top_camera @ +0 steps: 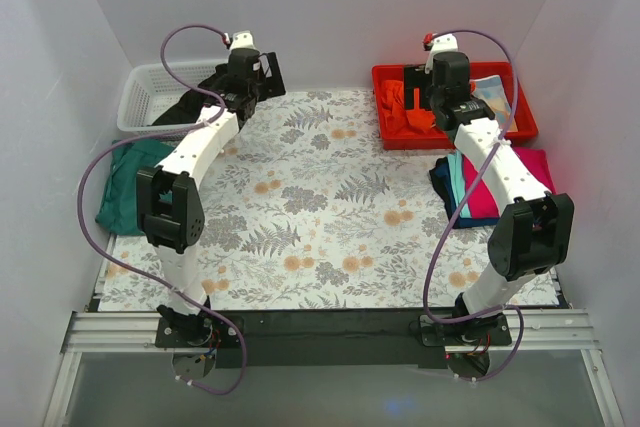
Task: Fold and stack the t-shirts
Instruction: Grab crumpled tshirt from bin with the left arm
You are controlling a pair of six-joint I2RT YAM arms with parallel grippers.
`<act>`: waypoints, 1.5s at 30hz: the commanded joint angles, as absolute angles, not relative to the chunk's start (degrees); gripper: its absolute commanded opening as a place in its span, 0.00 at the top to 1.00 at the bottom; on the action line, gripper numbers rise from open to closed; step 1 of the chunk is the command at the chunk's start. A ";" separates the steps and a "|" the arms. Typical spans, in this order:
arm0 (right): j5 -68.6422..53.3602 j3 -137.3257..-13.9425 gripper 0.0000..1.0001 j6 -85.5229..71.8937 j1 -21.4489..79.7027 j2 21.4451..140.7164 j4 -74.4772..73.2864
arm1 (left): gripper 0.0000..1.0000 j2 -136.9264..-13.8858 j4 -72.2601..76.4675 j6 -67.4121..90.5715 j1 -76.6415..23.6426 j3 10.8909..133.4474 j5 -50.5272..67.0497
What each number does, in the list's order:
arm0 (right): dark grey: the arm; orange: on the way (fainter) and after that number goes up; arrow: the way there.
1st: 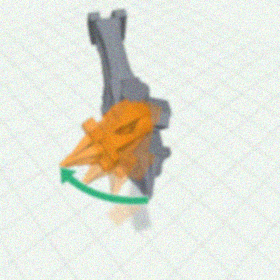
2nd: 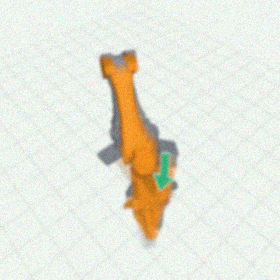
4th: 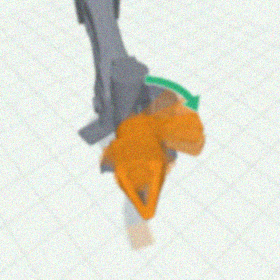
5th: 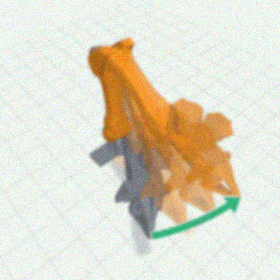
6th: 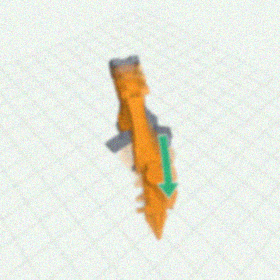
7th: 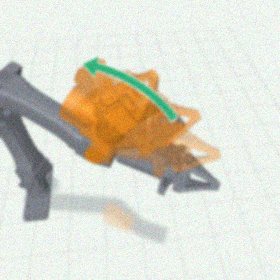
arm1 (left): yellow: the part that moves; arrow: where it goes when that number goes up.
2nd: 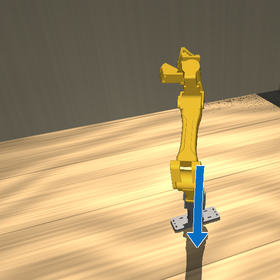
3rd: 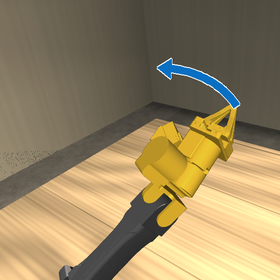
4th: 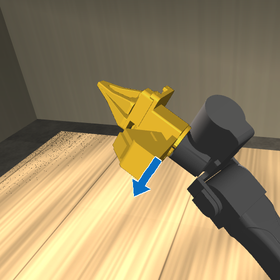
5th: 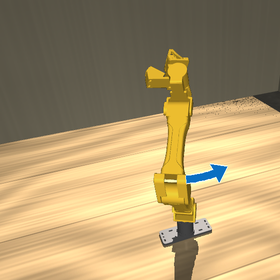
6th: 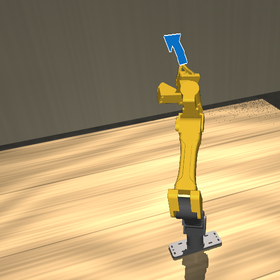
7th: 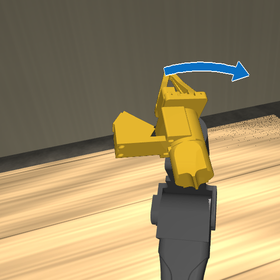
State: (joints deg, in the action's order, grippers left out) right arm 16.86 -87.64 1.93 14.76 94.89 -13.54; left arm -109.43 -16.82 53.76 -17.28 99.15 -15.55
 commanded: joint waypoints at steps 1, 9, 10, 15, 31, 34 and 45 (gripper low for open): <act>18.02 -88.86 0.05 1.58 15.03 94.04 -12.92 | 0.03 -111.27 -18.98 61.51 -14.52 104.40 -21.18; 16.88 -85.70 0.06 0.44 15.47 91.59 -13.89 | 0.16 -123.99 -25.57 72.69 -5.98 118.99 -20.38; 16.96 -85.00 0.06 -0.78 15.56 91.32 -13.89 | 0.16 -125.32 -25.58 71.38 -5.98 120.48 -21.26; 15.74 -82.09 0.06 -2.28 15.56 90.00 -14.67 | 0.16 -132.96 -24.09 68.38 -5.28 128.41 -25.31; 15.21 -82.62 0.08 -3.78 16.35 92.72 -20.48 | 0.17 -143.43 -18.02 65.22 -2.73 130.43 -34.89; 15.20 -83.58 0.09 -4.04 16.70 94.04 -21.27 | 0.19 -145.02 -18.02 65.83 -1.85 130.78 -33.93; 16.35 -87.36 0.11 -3.96 17.49 97.82 -23.99 | 0.37 -149.94 -18.98 63.99 -1.41 132.72 -32.70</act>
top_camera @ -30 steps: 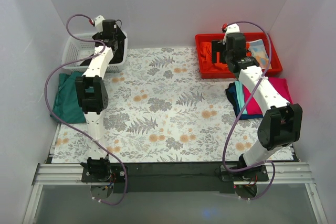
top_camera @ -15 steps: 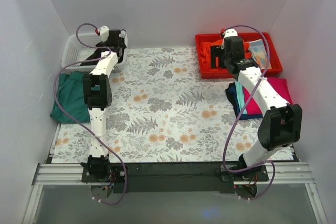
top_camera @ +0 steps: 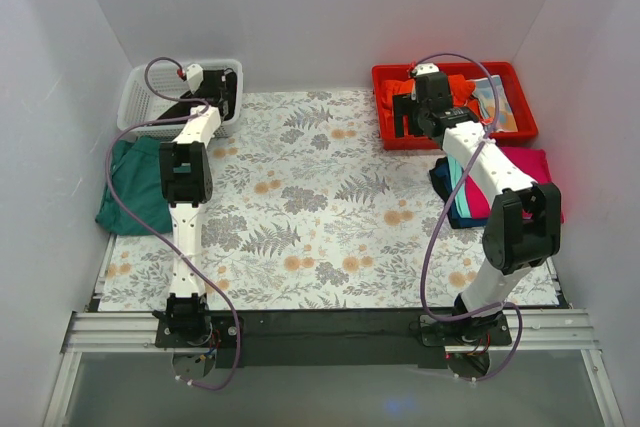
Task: Fold and stack the t-shirts
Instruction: Grab crumpled tshirt from bin with the left arm
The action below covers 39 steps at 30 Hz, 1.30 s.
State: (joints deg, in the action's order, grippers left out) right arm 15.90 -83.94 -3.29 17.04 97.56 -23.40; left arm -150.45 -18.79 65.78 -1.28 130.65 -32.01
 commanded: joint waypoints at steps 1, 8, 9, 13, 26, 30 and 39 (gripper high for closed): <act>16.43 -87.54 0.11 -3.87 17.49 97.91 -24.17 | 0.42 -150.03 -18.98 63.72 -1.41 132.63 -32.61; 16.26 -88.15 0.11 -3.52 17.84 98.61 -24.70 | 1.00 -146.88 -15.48 63.11 -1.41 133.51 -27.18; 16.26 -88.15 0.11 -3.52 17.84 98.70 -24.70 | 1.00 -146.00 -14.60 63.28 -1.41 133.59 -27.25; 16.08 -87.80 0.11 -3.52 18.02 98.70 -24.70 | 1.00 -141.07 -9.24 65.12 -1.41 133.59 -26.55; 17.66 -85.43 0.12 -3.69 18.11 96.59 -21.97 | 1.00 -122.27 -3.51 63.72 -3.34 130.61 -18.56; 18.98 -88.93 0.11 -1.95 18.11 97.38 -21.71 | 1.00 -118.22 -5.44 65.74 -3.78 132.44 -9.51; 21.72 -95.99 0.03 -2.89 17.14 95.72 -22.68 | 1.00 -106.88 -18.84 70.39 -6.32 128.05 4.90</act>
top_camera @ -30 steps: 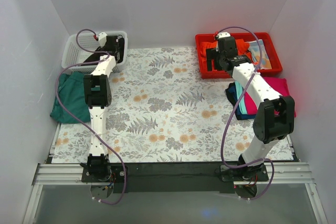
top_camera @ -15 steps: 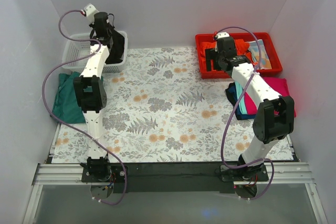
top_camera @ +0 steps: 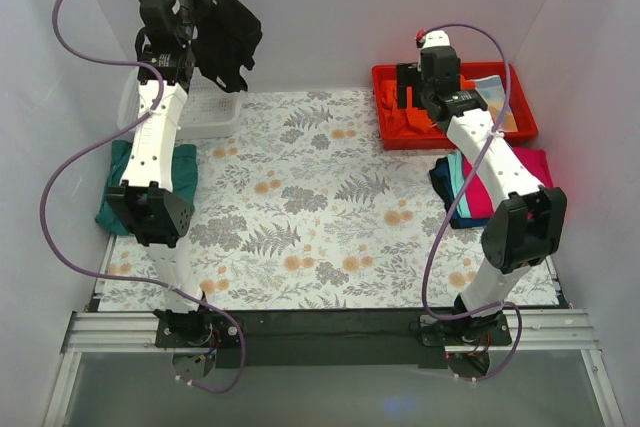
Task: Fold and stack the t-shirts
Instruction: Grab crumpled tshirt from bin with the left arm, then move the tshirt to the center of the board
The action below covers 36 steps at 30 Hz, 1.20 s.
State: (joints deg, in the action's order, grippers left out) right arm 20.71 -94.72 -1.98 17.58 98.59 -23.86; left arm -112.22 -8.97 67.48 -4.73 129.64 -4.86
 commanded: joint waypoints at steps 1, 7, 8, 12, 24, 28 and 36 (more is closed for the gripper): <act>21.10 -95.45 0.04 -3.42 17.14 95.28 -22.76 | 1.00 -107.05 -21.59 73.10 -6.76 128.75 6.31; 19.51 -93.35 0.12 -6.15 17.14 93.69 -24.17 | 1.00 -107.93 -37.08 69.53 -15.02 130.26 11.78; 19.77 -92.99 0.12 -6.24 17.14 93.43 -24.08 | 1.00 -107.58 -37.96 68.48 -17.29 127.73 12.21; 21.26 -89.92 0.12 -6.42 17.14 92.12 -22.33 | 1.00 -104.33 -39.11 66.98 -24.85 116.42 11.79; 25.66 -79.46 0.09 -8.43 16.96 90.17 -22.94 | 1.00 -111.69 -49.82 66.71 -41.74 105.46 4.24; 21.89 -77.44 0.12 -13.08 17.05 90.53 -24.86 | 1.00 -111.98 -48.88 67.15 -44.29 103.90 5.97; 22.94 -71.02 0.09 -14.85 19.85 80.26 -27.94 | 0.17 -97.75 -36.92 69.78 -45.62 83.09 0.98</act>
